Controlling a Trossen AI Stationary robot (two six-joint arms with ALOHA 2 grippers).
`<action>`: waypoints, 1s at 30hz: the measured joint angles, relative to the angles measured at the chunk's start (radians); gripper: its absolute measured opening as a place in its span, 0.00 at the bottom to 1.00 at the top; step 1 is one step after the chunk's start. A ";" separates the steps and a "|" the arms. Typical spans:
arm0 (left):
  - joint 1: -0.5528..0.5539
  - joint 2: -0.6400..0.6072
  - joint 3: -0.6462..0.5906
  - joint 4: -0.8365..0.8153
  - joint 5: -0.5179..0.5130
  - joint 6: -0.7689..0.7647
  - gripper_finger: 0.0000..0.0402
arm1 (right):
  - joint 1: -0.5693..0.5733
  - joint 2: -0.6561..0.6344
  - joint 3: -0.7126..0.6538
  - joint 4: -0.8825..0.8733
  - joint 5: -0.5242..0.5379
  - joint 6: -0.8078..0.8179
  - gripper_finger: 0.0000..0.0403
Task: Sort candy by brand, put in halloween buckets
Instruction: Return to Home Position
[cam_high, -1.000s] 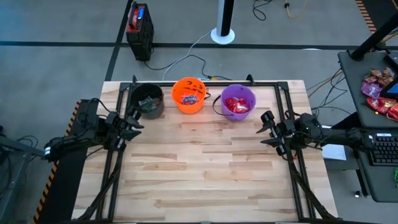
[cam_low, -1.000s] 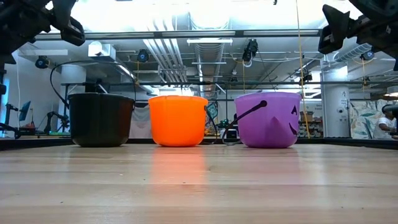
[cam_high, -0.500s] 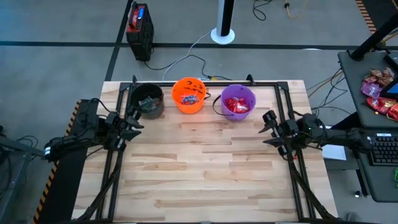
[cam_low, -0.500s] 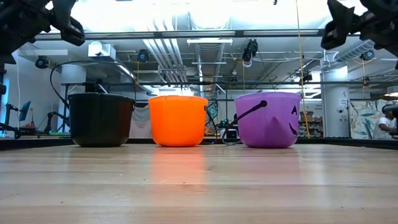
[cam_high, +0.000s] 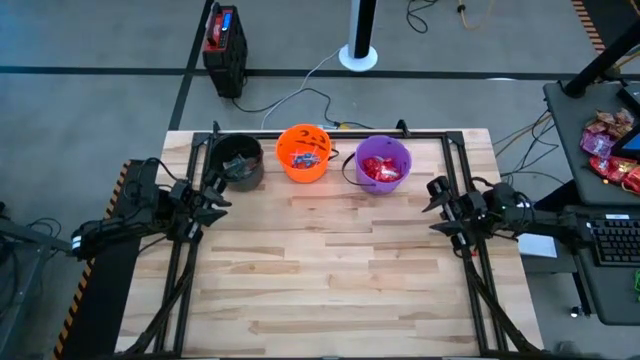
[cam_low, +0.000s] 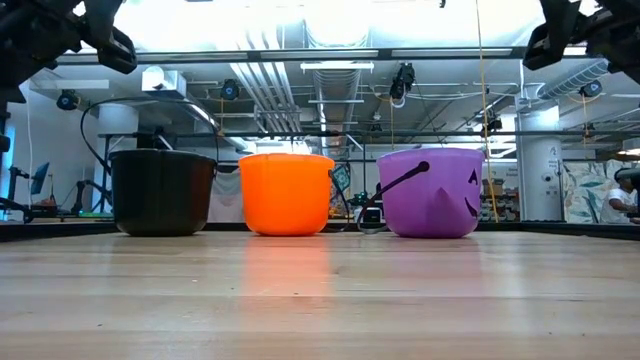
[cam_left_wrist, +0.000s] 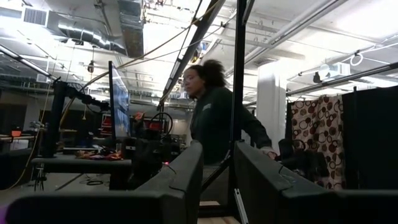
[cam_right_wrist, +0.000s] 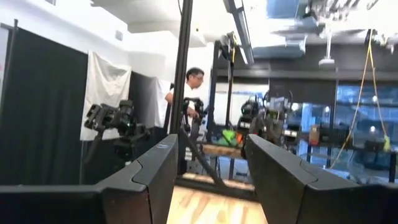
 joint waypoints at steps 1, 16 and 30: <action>0.000 0.000 0.000 0.000 0.000 0.000 0.19 | 0.000 -0.013 0.000 0.001 0.000 0.000 0.45; 0.000 0.000 0.000 0.000 0.000 0.000 0.19 | 0.000 -0.124 -0.003 0.006 0.000 0.000 0.45; 0.000 0.000 0.000 0.000 0.000 0.000 0.19 | 0.000 -0.091 -0.003 0.003 0.000 0.000 0.45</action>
